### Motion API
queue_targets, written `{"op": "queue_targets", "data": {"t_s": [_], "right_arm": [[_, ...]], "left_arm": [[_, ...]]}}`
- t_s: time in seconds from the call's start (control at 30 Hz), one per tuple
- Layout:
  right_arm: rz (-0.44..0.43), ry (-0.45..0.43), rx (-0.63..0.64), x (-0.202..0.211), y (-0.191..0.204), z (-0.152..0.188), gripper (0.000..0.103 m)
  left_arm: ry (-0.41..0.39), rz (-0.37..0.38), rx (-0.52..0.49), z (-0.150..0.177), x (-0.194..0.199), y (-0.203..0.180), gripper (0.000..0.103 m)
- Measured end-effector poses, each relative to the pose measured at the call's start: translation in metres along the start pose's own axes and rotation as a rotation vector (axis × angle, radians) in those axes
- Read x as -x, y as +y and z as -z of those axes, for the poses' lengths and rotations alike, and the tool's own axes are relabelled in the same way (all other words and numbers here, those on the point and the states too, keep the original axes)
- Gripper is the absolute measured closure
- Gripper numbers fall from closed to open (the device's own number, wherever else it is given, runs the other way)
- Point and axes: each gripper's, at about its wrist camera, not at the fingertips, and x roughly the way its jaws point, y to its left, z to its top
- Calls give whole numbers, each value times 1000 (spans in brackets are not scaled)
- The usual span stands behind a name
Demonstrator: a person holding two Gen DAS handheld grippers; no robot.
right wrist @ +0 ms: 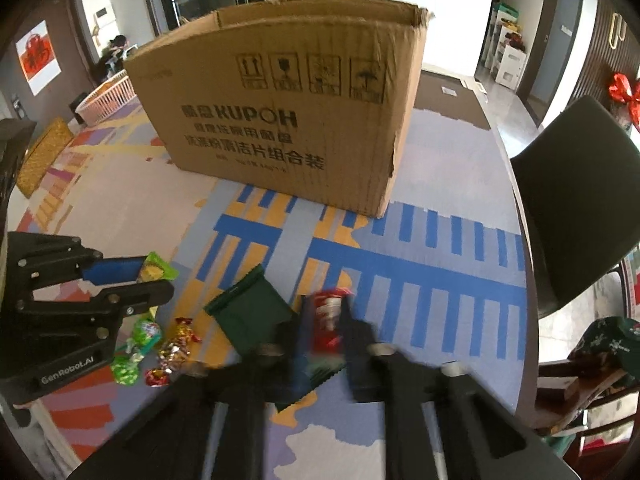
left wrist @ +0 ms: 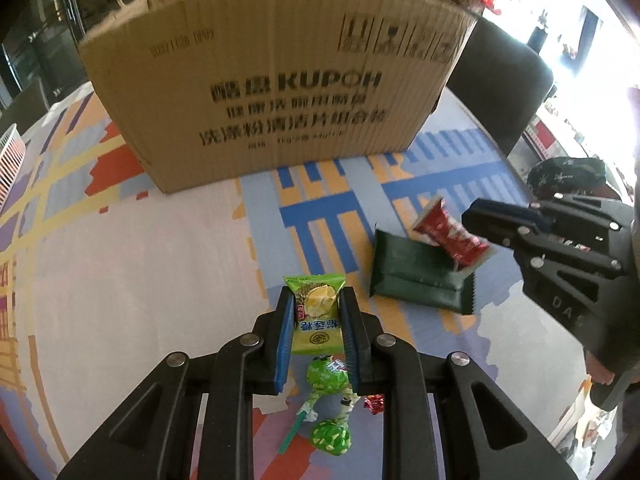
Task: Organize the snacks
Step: 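Grasp the green snack bag with the left tool while the right tool grasps the red candy bag, then lift both bags and carry them over the cardboard box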
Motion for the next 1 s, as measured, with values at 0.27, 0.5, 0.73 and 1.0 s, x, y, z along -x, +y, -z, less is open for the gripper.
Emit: {"op": "queue_targets", "data": {"t_s": [0.27,0.5,0.73,1.0], "right_arm": [[-20,43,-21,-3,-5,-2,79],[-2,79,6,-22,-7,-6,69],[13,117,33,-36,-12,-6,69],[25,115,14,-43,-15,-1,80]], "left_arm": [[-11,4,1,-4,3,-5,80],[-4,1,7,-6,0,-5,80],[6,7,6,-7,-7,-6,80],[4,13,10,-8,-8,-7,80]]}}
